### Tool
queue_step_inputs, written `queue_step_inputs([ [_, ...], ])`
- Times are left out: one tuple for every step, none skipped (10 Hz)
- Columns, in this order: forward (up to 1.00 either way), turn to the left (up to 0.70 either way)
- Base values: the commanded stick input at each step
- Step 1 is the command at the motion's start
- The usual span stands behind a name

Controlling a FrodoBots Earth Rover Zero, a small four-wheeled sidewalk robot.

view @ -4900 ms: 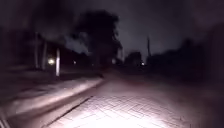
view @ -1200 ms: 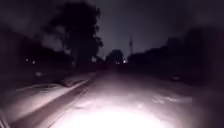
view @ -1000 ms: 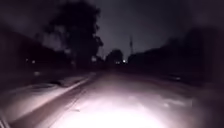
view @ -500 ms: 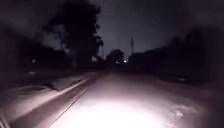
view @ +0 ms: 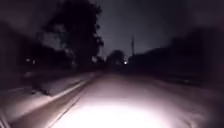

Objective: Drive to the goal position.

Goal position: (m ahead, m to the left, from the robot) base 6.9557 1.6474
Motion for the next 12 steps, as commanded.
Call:
queue_step_inputs([
  [0.7,0.0],
  [0.7,0.0],
  [0.7,0.0],
  [0.7,0.0],
  [0.7,0.0],
  [0.7,-0.26],
  [0.7,-0.35],
  [0.7,-0.35],
  [0.7,-0.35],
  [0.7,-0.35],
  [0.7,-0.35],
  [0.7,-0.11],
])
